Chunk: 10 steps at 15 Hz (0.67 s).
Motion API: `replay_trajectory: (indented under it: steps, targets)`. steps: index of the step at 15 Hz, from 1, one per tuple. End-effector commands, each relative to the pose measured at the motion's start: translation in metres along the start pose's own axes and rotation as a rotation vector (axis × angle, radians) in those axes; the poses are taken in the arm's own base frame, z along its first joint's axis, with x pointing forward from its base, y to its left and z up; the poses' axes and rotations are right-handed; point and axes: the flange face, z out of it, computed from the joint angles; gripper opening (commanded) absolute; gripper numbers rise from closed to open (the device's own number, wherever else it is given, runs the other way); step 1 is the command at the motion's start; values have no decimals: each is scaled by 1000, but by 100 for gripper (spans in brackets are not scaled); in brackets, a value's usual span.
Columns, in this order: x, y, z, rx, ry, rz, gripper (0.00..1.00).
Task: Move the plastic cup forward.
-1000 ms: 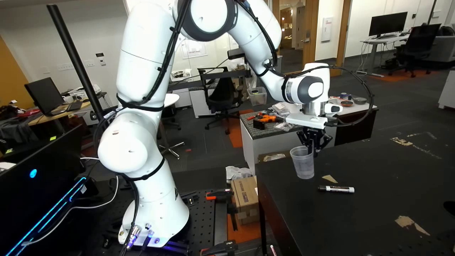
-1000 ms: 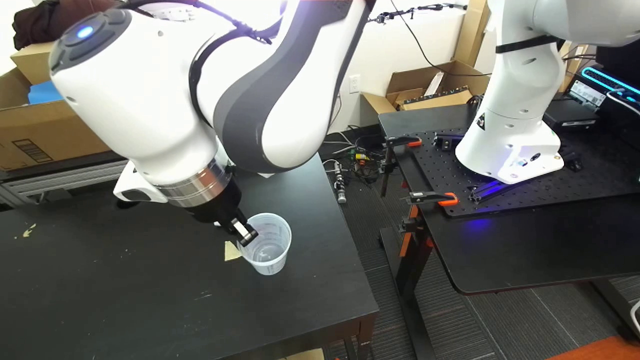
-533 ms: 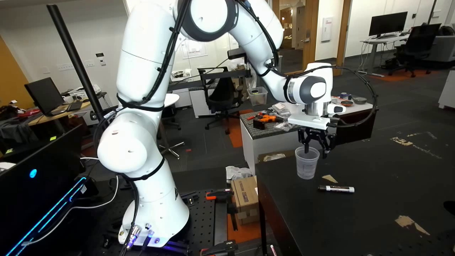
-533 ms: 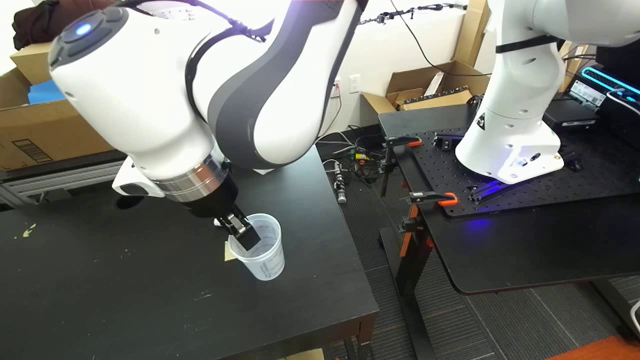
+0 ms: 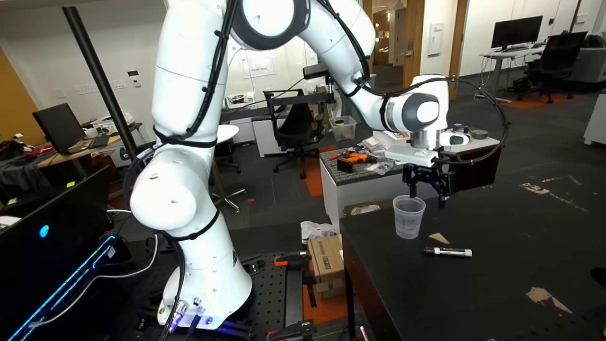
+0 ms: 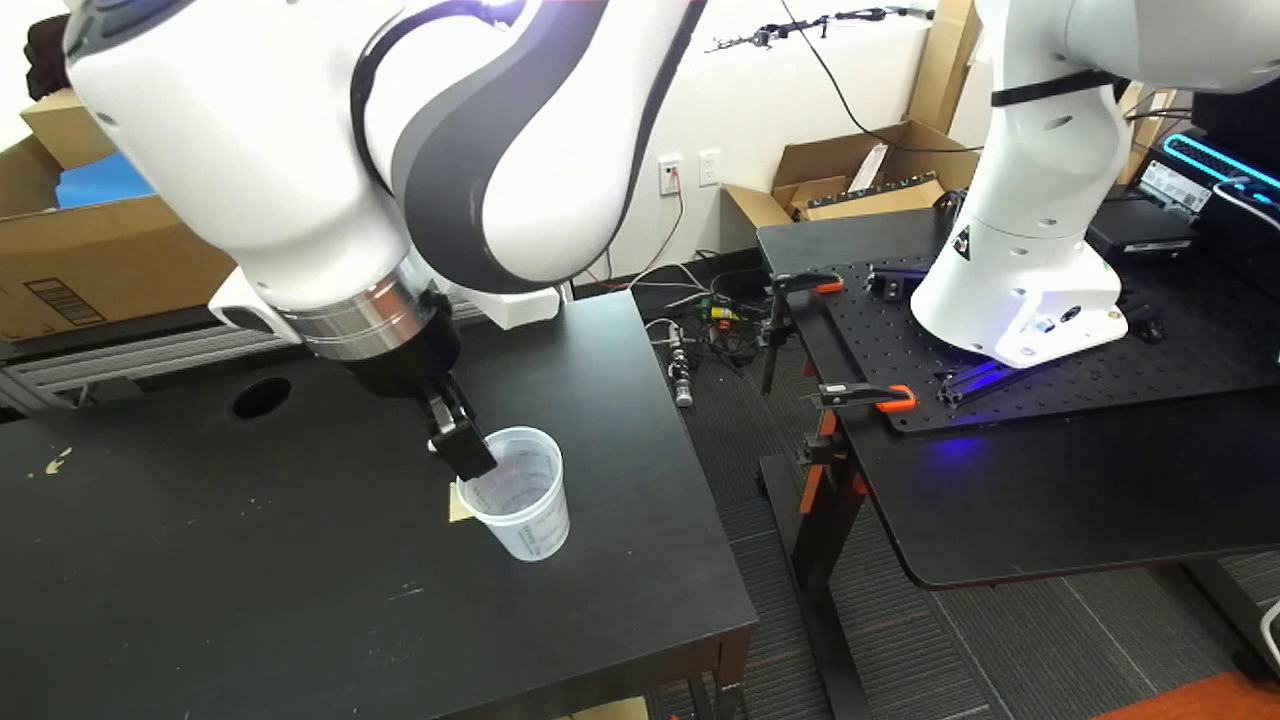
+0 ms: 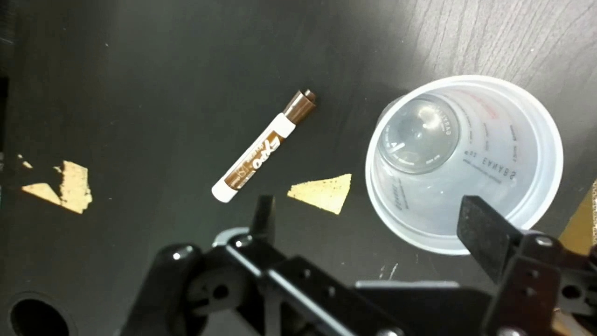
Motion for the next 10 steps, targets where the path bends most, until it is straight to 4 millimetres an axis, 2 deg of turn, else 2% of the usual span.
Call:
replay_trajectory:
  steps: [1,6,10]
  targets:
    - [-18,12,-36,-48,0,105,100]
    - [-39,46,-76,-67,68,318,100]
    - [-64,75,-96,-68,70,483,100]
